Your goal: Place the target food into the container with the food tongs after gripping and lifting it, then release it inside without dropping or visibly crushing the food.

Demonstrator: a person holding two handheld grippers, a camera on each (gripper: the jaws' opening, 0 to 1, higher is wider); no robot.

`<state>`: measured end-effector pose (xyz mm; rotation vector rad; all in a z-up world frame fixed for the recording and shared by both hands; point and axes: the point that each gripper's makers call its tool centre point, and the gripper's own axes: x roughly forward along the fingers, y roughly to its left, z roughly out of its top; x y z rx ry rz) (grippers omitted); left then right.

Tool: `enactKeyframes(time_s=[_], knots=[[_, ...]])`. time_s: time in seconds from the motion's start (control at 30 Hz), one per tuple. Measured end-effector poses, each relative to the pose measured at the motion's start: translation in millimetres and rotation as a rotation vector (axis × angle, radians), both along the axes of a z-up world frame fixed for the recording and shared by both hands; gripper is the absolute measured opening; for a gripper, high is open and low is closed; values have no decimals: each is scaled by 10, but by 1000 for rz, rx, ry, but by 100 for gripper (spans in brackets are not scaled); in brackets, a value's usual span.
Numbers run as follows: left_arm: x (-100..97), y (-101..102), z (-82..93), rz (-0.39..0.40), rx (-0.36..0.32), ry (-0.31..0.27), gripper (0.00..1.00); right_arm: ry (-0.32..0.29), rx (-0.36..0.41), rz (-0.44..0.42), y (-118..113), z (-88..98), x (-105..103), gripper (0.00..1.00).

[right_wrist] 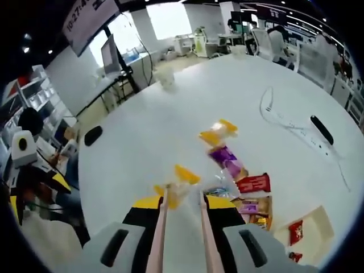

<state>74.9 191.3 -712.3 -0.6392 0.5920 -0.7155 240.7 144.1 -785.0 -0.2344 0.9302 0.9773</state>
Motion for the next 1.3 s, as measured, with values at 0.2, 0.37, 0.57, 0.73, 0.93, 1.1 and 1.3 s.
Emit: enactKeyframes(time_s=[0.2,0.37,0.57,0.73,0.93,1.1,1.3], knots=[[17,-1,-16,5,-5,3,80,0,-1,-9,12,-25,32,28],[20,-9,-23,4,-5,6,80,4,-2,0,38,-39,19,28],[12,-4,-39,6,-6,9,80,8,-3,10,64,-60,8,28],[-8,11,-58,11,-4,15,80,8,-3,14,67,-79,8,28],[-33,-3,-67,10,-7,19,80,18,-4,14,87,-109,-1,28],[-43,-2,-82,8,4,20,80,23,-8,25,100,-136,-36,28],[-33,-2,-73,11,4,17,80,32,-15,28,103,-179,-69,28]])
